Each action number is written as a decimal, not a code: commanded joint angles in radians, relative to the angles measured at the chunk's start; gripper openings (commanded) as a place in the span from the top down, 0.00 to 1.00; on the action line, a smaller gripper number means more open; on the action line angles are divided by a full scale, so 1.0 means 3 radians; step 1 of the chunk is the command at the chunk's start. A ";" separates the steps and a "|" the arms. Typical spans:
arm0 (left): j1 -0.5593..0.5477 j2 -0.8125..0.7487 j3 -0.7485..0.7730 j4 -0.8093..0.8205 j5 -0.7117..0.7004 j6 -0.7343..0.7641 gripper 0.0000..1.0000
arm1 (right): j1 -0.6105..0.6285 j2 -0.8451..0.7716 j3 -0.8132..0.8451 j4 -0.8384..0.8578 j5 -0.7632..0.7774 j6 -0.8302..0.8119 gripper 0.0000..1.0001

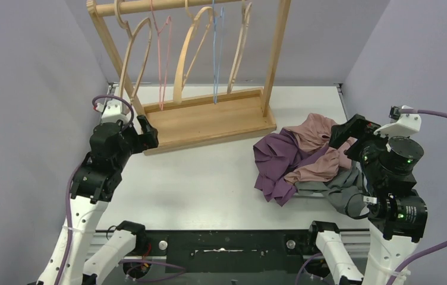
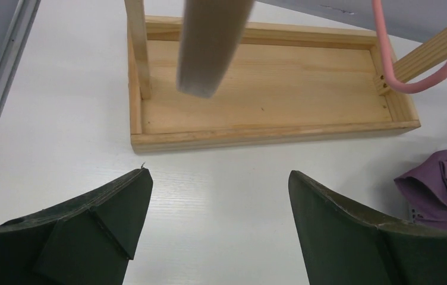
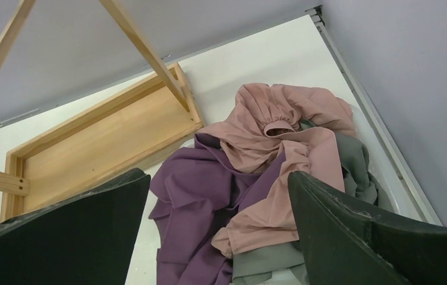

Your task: Place the skirt on the hanger

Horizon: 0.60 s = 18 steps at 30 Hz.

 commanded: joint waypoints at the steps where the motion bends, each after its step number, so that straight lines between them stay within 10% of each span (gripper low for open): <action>1: 0.0035 -0.0070 -0.0021 0.0415 0.0290 -0.0107 0.13 | 0.0035 -0.0102 -0.0078 0.0250 0.0179 0.0026 0.10; 18: -0.0144 -0.0240 -0.0686 0.1088 0.1493 -0.0402 0.03 | 0.0051 0.0122 -0.0361 -0.0370 0.0211 0.0183 0.08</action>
